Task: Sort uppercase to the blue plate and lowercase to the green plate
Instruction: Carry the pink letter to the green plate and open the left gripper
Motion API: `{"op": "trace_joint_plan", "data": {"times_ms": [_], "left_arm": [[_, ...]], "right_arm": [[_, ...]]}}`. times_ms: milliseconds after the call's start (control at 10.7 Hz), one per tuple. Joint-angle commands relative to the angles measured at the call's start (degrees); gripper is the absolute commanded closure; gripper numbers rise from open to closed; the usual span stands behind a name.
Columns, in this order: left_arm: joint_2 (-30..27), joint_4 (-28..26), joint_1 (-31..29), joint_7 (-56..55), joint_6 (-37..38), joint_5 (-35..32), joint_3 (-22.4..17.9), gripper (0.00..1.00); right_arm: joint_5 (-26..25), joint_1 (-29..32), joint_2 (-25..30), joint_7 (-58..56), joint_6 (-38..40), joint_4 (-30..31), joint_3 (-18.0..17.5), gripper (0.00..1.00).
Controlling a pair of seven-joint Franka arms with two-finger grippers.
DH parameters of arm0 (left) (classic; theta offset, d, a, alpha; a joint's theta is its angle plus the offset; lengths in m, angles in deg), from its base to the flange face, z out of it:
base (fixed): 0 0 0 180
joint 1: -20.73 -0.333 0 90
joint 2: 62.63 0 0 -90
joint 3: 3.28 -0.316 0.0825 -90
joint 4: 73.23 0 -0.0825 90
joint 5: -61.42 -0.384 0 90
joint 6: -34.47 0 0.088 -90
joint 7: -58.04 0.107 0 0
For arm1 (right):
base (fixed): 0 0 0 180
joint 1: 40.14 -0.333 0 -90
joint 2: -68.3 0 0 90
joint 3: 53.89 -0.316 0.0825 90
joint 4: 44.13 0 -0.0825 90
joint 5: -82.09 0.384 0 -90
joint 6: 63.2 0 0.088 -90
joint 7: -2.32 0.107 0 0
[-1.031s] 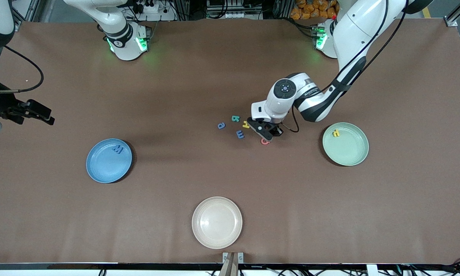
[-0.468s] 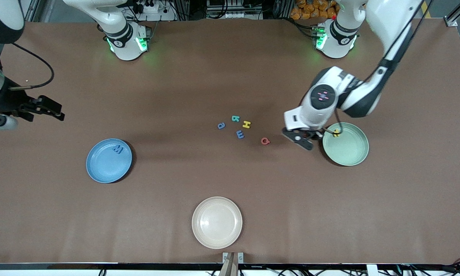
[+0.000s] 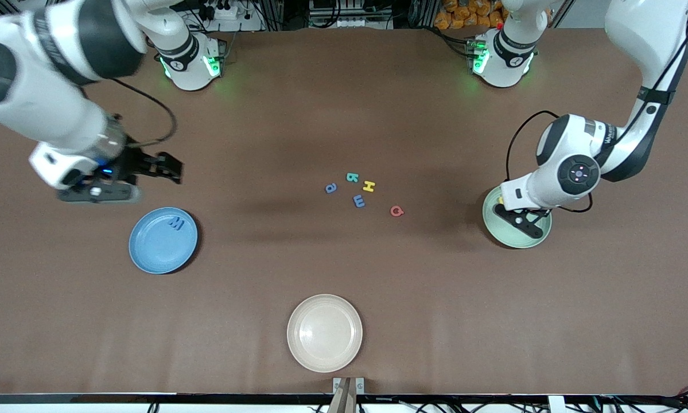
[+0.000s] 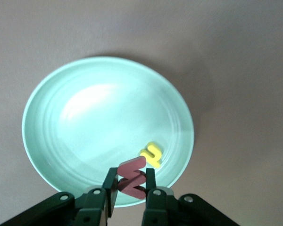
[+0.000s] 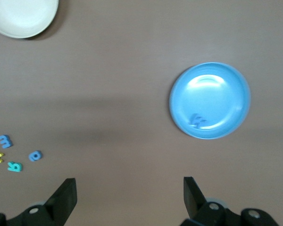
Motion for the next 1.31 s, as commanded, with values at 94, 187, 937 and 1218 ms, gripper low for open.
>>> {"op": "trace_joint_plan", "data": {"times_ms": [94,187,937,1218], "left_arm": [[0.2,0.5,-1.6,2.0,0.0,3.1,0.8,0.37],[0.0,1.0,-1.7,2.5,-0.1,3.4,0.8,0.26],[-2.3,9.1,-2.1,6.9,4.9,7.8,-2.2,0.0],[-2.0,9.2,-2.1,11.8,4.9,10.1,-4.3,0.0]], "right_arm": [[0.6,-7.4,-7.0,8.5,-6.5,-0.3,-0.8,0.0],[0.7,-8.9,-9.2,11.7,-8.8,-0.2,-2.0,0.0],[0.7,-20.7,-24.6,46.1,-25.6,-0.2,-9.1,0.02],[0.7,-23.4,-27.5,49.9,-29.1,-0.2,-9.1,0.08]]}}
